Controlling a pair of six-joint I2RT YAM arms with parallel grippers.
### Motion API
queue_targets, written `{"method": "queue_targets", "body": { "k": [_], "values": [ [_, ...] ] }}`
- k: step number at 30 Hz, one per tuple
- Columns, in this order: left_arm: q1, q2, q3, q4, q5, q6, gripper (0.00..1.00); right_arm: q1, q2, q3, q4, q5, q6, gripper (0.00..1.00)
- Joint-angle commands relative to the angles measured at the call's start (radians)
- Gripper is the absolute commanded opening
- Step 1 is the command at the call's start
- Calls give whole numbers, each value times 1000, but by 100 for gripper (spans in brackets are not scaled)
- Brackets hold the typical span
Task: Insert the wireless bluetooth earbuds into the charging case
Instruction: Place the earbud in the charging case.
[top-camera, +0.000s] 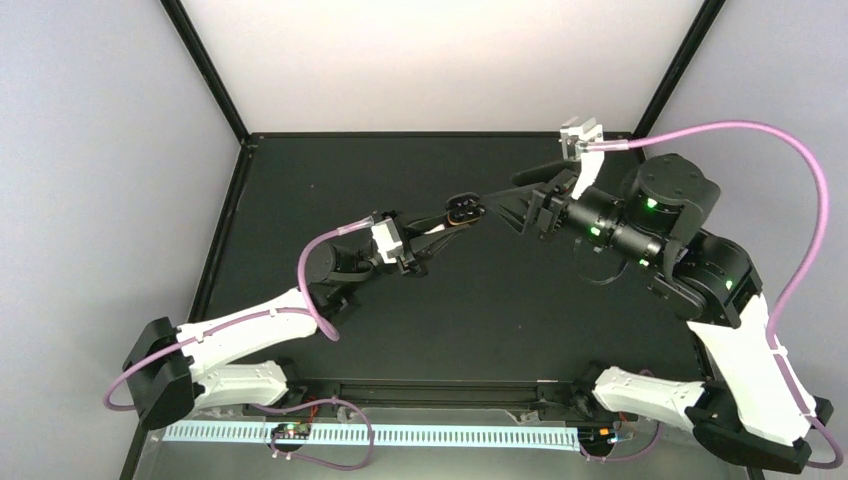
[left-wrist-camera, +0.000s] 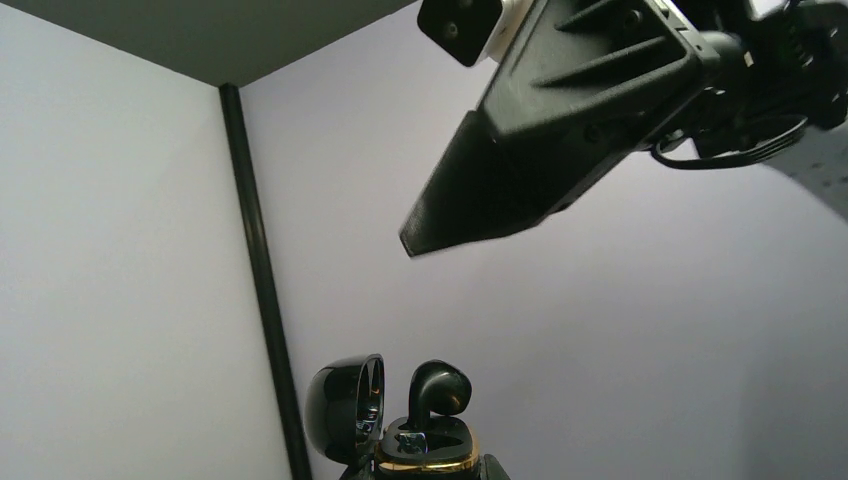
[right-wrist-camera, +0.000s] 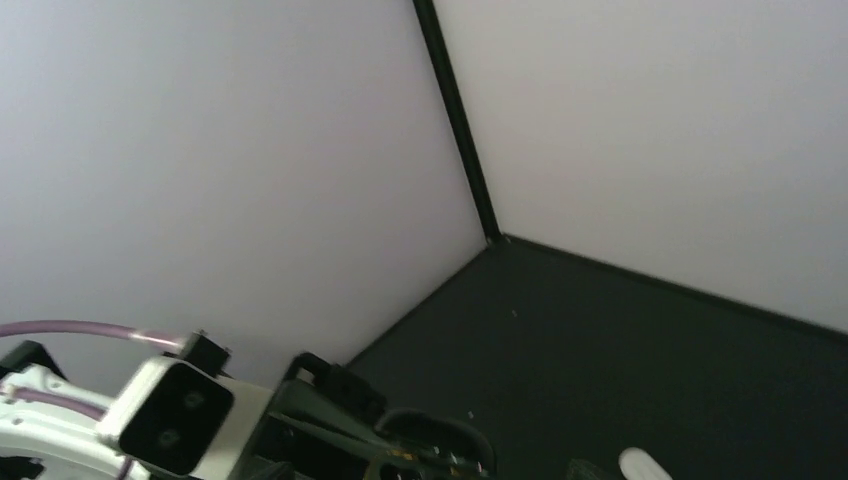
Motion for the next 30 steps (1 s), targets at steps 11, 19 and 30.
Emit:
{"method": "queue_targets", "body": {
  "k": [11,19,30],
  "values": [
    [-8,57,37,106,-93,125,2,-1,78,0,-161,107,81,55],
    [-11,62,37,89,-94,138,2,0,102,-6,-133,139,78,45],
    [-16,71,39,82,-96,147,2,0,129,-4,-109,118,82,32]
  ]
}}
